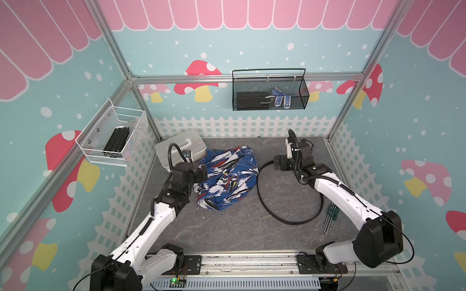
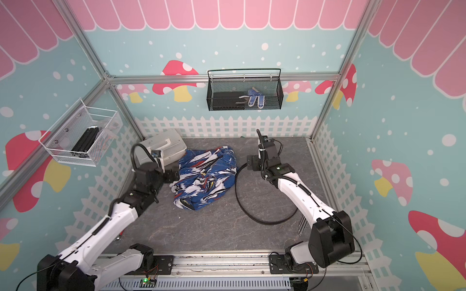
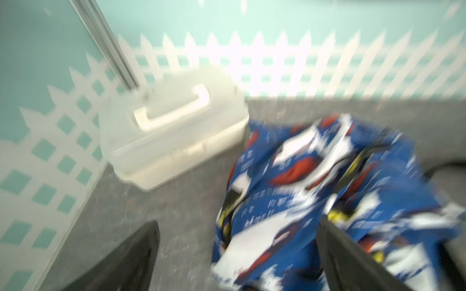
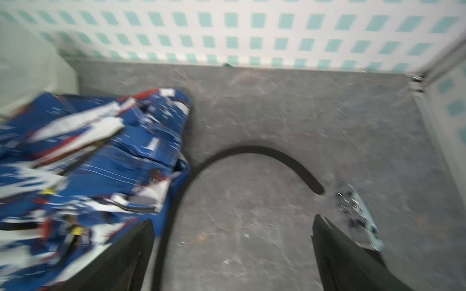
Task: Remove the belt from the trousers
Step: Reset both arms
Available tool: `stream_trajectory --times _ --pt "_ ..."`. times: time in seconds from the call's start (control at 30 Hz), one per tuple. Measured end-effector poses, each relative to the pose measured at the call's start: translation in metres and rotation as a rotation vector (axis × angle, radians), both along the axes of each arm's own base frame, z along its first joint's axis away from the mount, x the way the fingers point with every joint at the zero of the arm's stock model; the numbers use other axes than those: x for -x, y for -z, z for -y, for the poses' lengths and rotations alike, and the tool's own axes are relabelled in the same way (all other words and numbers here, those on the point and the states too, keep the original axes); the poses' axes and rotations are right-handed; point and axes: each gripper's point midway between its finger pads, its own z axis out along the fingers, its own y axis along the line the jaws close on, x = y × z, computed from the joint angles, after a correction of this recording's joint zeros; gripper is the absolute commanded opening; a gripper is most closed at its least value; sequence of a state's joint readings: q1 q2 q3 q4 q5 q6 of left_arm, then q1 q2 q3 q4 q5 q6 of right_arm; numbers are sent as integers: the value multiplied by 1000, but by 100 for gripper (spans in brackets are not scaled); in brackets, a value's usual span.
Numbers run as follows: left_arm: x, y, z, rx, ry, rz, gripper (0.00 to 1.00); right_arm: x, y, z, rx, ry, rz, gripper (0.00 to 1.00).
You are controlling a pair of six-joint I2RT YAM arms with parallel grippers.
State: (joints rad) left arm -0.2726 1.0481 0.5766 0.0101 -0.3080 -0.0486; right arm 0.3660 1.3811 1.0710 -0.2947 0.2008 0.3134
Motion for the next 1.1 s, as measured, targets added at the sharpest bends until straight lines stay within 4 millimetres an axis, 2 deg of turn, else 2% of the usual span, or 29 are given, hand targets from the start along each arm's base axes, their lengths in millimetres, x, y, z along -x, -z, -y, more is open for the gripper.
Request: stream_trajectory --times 0.03,0.07,0.13,0.2,0.27,0.33,0.4,0.47,0.53,0.57,0.67,0.77,0.87,1.1 --pt "13 37 -8 -22 -14 -18 99 7 17 13 59 19 -19 99" --pt "23 62 -20 -23 -44 -20 99 15 35 24 124 31 -46 99" --pt "36 85 -44 -17 -116 -13 99 29 67 45 265 55 -101 99" --pt "32 80 -57 -7 -154 38 99 38 88 64 384 76 -138 99" --pt "14 61 -58 8 -155 120 99 42 99 80 463 103 -116 99" --pt "-6 50 -59 25 -158 169 99 47 108 94 487 133 -33 99" --pt "-21 53 -61 35 -159 186 99 58 117 111 464 172 50 99" --pt "-28 68 -60 43 -145 184 99 66 123 134 437 242 99 99" --pt "-30 86 -57 48 -123 147 99 62 120 147 410 288 141 99" --pt "-30 90 -55 52 -110 130 99 57 116 150 387 299 174 99" --pt "-35 80 -50 67 -71 169 99 40 107 148 319 283 254 99" --pt "-45 72 -48 73 -59 173 99 25 113 139 277 238 289 99" --pt "-55 60 -52 81 -76 198 99 23 127 135 256 202 266 99" --pt "-54 65 -55 79 -94 171 99 17 114 131 222 181 323 99"
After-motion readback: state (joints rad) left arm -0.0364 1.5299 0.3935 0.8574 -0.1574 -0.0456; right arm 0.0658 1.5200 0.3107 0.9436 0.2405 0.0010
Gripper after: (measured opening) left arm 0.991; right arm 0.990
